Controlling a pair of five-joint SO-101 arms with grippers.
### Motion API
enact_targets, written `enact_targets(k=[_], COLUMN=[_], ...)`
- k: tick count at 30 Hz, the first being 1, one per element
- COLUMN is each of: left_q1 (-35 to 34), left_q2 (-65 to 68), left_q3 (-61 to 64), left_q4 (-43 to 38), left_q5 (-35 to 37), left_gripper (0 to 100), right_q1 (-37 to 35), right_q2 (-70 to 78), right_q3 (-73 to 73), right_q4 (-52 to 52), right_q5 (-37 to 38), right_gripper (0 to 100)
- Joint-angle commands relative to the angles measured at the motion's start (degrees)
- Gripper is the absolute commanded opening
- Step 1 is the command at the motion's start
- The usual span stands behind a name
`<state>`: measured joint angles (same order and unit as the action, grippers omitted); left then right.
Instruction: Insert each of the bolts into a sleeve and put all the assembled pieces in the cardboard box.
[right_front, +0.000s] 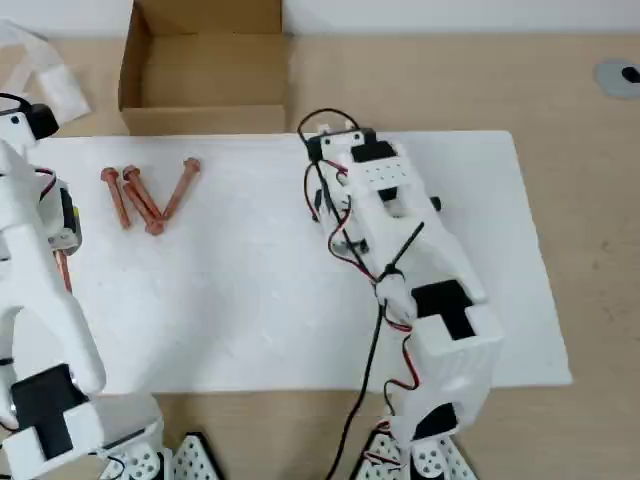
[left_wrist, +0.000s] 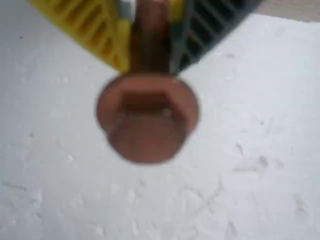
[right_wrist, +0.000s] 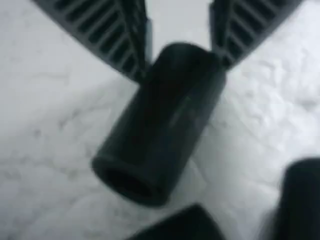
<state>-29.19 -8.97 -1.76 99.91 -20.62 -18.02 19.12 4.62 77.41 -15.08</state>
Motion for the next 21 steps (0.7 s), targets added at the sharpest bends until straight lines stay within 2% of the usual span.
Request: enact_targets(k=[1,7,15,21], left_q1=[0.7,0.7,0.7,1.14], left_q2=[-3.03,-3.12,-2.95,-2.86], left_q3=[0.26,0.18,0.18,0.18], left_q4=[0.44,0.44,0.0,-0.44], left_q5=[-1.32,-1.85,-1.85,-1.67], left_gripper=[1,1,1,1], right_q1=[-0.92,-0.84,-1.36,-1.8], right_q2=[0.04,0.13,0.22,2.07], right_q3=[-5.85,-10.24,-11.03,-11.3], right_q4=[1.76,3.16,0.62,-0.62], right_q5=[1.23,1.32,0.35,-5.89], right_gripper=[13.2,24.2,24.4,24.4])
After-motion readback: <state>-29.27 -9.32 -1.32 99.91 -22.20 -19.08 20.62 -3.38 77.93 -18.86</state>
